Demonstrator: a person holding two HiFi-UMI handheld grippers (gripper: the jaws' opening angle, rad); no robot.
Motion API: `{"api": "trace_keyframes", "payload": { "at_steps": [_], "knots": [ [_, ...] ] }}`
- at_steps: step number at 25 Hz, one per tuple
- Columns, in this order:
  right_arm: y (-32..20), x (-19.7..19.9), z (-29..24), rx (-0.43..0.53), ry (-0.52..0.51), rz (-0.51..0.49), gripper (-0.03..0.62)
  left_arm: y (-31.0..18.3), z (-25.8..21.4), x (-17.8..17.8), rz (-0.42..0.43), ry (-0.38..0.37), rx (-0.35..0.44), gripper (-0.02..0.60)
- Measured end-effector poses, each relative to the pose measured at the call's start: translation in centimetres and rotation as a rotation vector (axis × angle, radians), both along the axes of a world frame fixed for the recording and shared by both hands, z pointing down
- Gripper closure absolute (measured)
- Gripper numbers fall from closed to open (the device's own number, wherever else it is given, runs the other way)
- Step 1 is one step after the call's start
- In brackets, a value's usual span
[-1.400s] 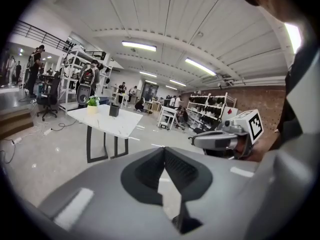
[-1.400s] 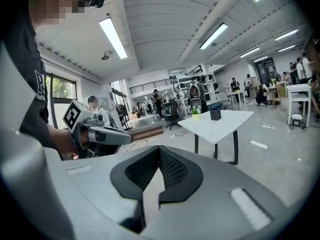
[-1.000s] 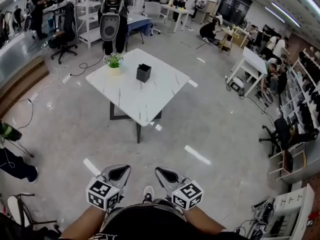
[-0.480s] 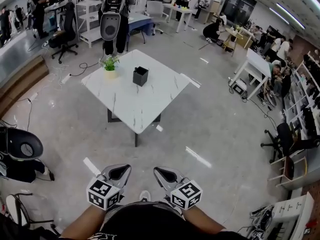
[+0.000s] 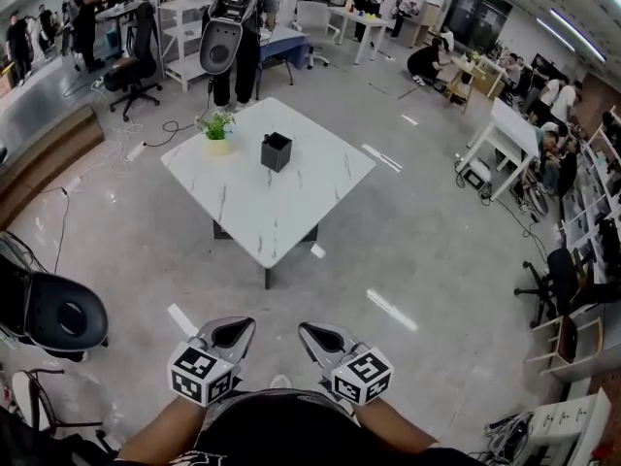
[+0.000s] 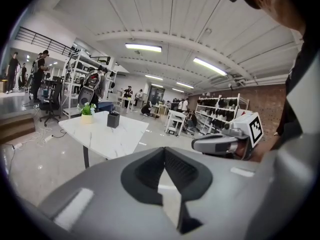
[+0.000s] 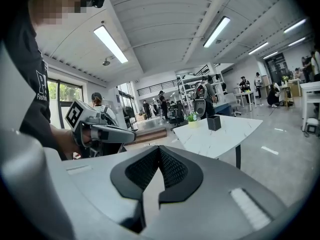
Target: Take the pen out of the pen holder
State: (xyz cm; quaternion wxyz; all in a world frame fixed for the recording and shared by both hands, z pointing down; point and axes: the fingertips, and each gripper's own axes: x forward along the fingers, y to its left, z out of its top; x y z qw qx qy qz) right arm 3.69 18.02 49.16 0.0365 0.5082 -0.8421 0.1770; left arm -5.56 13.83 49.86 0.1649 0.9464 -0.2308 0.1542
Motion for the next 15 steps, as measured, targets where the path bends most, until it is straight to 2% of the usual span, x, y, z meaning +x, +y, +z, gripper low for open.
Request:
{"api": "trace_keyframes", "payload": {
  "at_steps": [15],
  "knots": [
    [-2.0, 2.3, 0.7, -0.019, -0.030, -0.019, 0.594, -1.7, -0.1, 3.1, 0.006, -0.016, -0.011, 0.525]
  ]
}}
